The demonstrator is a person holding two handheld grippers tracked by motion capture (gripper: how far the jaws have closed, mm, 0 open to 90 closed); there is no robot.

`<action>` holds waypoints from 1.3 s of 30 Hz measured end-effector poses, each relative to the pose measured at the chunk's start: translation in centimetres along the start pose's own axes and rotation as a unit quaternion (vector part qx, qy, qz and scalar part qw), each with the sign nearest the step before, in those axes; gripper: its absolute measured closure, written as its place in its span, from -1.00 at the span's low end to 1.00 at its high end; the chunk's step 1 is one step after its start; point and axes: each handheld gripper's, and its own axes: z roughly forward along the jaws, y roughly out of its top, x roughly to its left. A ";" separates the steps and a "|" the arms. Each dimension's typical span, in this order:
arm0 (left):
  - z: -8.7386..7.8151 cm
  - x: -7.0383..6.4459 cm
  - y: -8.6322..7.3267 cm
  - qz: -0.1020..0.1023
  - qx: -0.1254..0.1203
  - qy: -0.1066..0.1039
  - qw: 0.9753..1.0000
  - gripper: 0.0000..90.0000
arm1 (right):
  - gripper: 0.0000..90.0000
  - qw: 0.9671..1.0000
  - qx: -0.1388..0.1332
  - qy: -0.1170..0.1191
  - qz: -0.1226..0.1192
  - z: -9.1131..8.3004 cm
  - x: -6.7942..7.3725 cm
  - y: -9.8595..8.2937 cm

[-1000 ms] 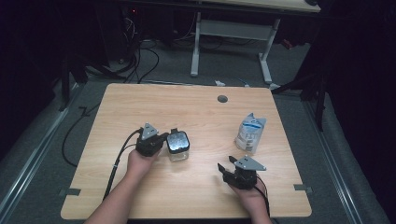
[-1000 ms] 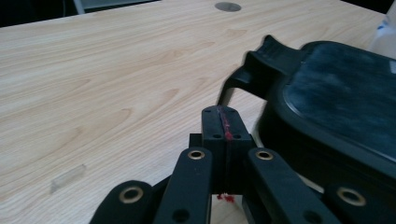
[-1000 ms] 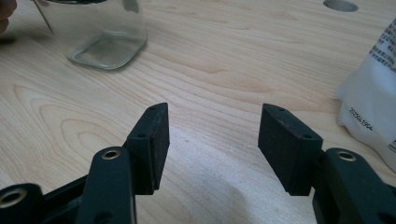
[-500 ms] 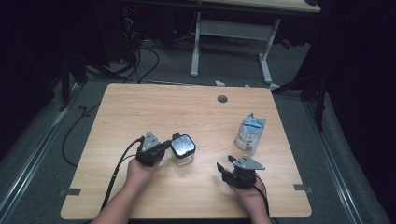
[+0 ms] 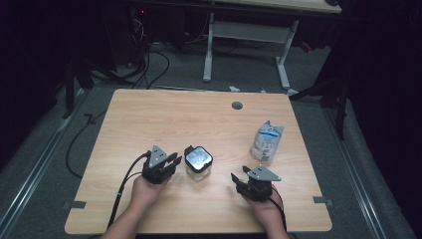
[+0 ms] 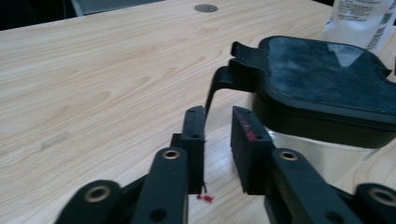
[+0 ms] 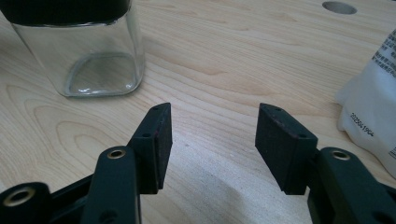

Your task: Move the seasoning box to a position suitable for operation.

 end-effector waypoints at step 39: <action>2.4 -0.6 4.3 0.034 -0.024 -0.035 0.999 1.00 | 0.75 0.998 -0.011 0.054 -0.029 2.5 3.0 3.3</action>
